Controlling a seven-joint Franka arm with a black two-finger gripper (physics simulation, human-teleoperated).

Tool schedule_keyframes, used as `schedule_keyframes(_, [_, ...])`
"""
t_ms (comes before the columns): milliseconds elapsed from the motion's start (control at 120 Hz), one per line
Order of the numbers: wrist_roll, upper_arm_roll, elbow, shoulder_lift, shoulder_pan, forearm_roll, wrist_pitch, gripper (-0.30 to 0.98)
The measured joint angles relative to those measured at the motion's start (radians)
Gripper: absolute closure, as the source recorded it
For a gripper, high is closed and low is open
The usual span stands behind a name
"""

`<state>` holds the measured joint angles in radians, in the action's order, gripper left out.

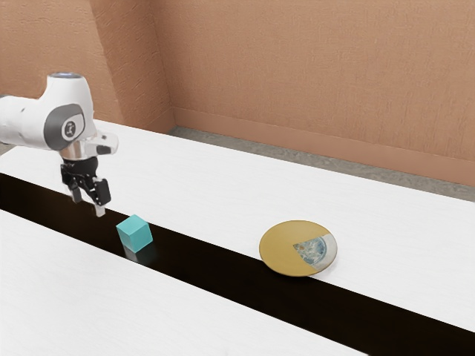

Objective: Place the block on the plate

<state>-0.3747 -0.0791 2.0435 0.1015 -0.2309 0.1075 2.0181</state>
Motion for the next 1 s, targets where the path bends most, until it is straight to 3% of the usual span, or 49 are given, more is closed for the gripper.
schedule_keyframes(125, [-0.062, 0.019, 0.018, 0.037, 0.087, -0.021, 0.151, 0.0])
schedule_keyframes(358, [-0.102, 0.021, 0.055, 0.094, 0.072, -0.11, 0.271, 0.0])
schedule_keyframes(1000, [-0.139, 0.016, 0.049, 0.206, 0.068, -0.133, 0.371, 0.02])
